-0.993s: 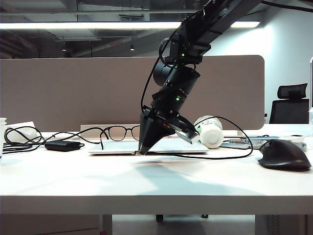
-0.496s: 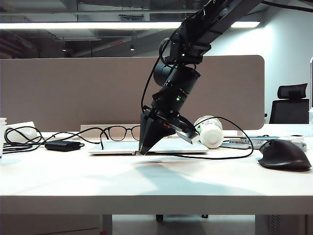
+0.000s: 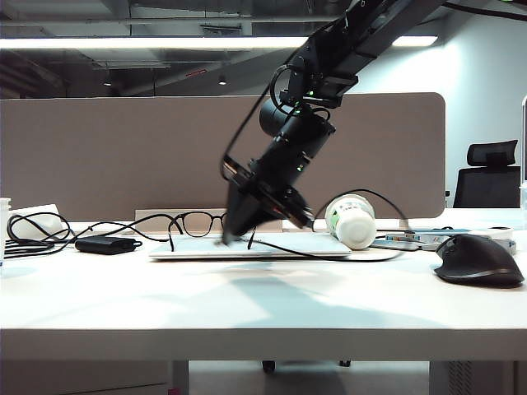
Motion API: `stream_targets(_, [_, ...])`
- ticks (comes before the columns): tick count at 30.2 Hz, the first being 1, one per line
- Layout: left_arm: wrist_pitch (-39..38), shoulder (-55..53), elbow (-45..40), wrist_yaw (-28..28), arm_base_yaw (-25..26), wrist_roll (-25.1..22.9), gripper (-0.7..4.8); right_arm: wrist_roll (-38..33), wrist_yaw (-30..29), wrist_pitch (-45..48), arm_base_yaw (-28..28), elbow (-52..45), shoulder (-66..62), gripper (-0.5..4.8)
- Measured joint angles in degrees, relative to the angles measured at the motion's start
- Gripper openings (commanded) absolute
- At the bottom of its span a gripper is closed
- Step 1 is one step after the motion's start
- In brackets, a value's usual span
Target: Pick up the black phone, pick up the charger plug, insert the charger plug into the phone's charging port, and finally place the connected phone back on the desk.
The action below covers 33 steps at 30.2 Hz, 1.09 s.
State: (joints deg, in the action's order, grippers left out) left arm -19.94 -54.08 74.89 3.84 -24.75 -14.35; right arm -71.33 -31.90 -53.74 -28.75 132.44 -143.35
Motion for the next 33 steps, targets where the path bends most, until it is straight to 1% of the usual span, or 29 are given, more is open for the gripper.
stream_targets(1, [0.0,0.0,0.0,0.0,0.0,0.0,-0.07,3.2,-3.0,1.8,0.0,0.0,0.0,-0.09])
stream_targets(3, [0.0,0.0,0.0,0.0,0.0,0.0,-0.06,7.5,-9.1,5.3,0.0,0.0,0.0,-0.09])
stream_targets(6, [0.0,0.0,0.0,0.0,0.0,0.0,-0.06,9.8,-17.9,9.9,0.0,0.0,0.0,-0.09])
stream_targets(7, [0.0,0.0,0.0,0.0,0.0,0.0,-0.06,10.0,-20.1,11.2,0.0,0.0,0.0,-0.09])
stream_targets(9, [0.0,0.0,0.0,0.0,0.0,0.0,-0.06,10.5,-21.8,12.2,-0.1,0.0,0.5,-0.09])
stream_targets(13, [0.0,0.0,0.0,0.0,0.0,0.0,-0.06,13.7,-21.7,12.5,0.0,-0.1,3.2,-0.09])
stream_targets(19, [0.0,0.0,0.0,0.0,0.0,0.0,-0.06,20.7,-21.5,13.9,0.6,-0.1,8.3,-0.09])
stream_targets(23, [0.0,0.0,0.0,0.0,0.0,0.0,-0.06,25.6,-19.8,14.0,1.0,-0.1,11.6,-0.09])
stream_targets(30, [-0.1,-0.2,0.0,0.0,0.0,0.0,-0.06,36.2,-15.4,14.1,1.5,0.0,18.4,-0.09])
stream_targets(33, [-0.2,-0.3,0.0,0.0,0.0,0.0,-0.06,39.3,-15.2,14.6,1.8,0.0,20.4,-0.09])
